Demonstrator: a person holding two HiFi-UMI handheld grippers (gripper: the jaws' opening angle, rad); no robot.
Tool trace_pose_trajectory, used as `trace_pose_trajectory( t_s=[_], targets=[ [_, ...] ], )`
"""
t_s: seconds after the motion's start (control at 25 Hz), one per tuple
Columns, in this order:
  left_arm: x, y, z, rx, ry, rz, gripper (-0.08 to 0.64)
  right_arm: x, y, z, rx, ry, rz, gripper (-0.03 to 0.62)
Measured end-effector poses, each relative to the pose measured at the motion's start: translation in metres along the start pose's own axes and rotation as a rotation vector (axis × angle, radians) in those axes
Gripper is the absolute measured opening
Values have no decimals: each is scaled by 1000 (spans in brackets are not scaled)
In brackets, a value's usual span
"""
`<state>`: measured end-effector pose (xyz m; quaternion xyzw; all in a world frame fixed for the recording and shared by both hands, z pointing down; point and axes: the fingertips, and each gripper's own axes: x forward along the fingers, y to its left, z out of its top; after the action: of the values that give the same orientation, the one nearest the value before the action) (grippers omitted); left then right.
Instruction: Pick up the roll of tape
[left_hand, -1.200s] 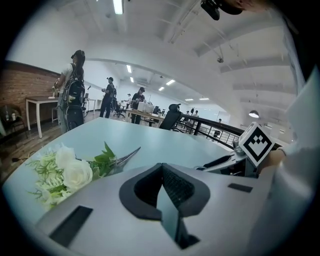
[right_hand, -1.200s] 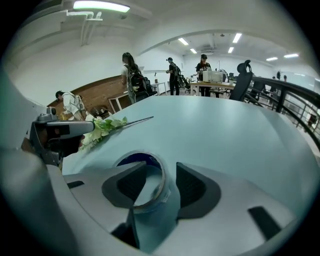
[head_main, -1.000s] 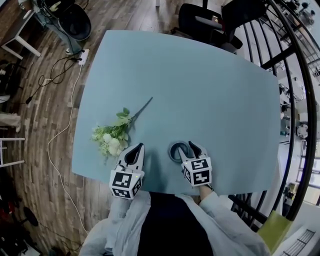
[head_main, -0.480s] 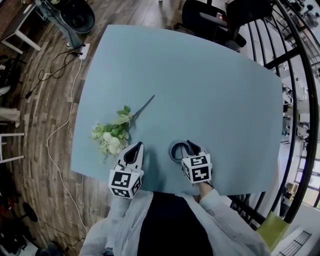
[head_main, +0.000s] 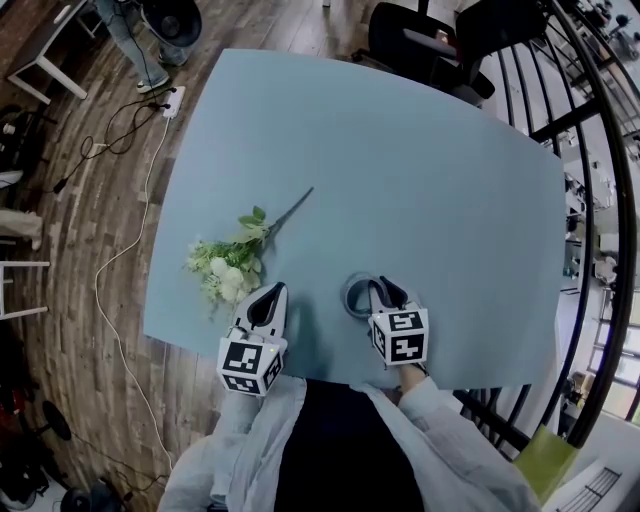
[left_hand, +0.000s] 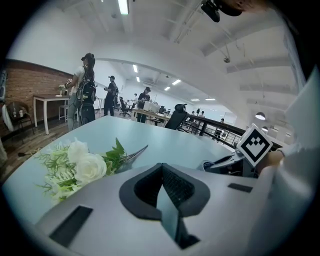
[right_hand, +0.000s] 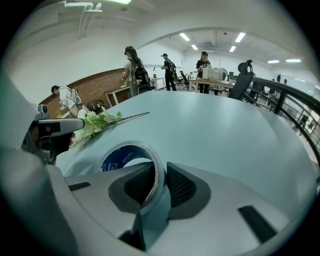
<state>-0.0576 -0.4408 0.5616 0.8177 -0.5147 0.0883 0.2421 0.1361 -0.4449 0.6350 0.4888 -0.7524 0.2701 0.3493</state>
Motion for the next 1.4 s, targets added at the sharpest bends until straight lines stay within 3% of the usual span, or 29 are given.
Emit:
trace_pose_trajectory(
  t_s=[0.88,1.4],
  targets=[
    [-51,-29,22,111,-91,-34,15,-83,14,12,20,-231,-32,77],
    [-98,-67,34,168,-162,-83,15,-160,29,15,25,-432,-45,74]
  ],
)
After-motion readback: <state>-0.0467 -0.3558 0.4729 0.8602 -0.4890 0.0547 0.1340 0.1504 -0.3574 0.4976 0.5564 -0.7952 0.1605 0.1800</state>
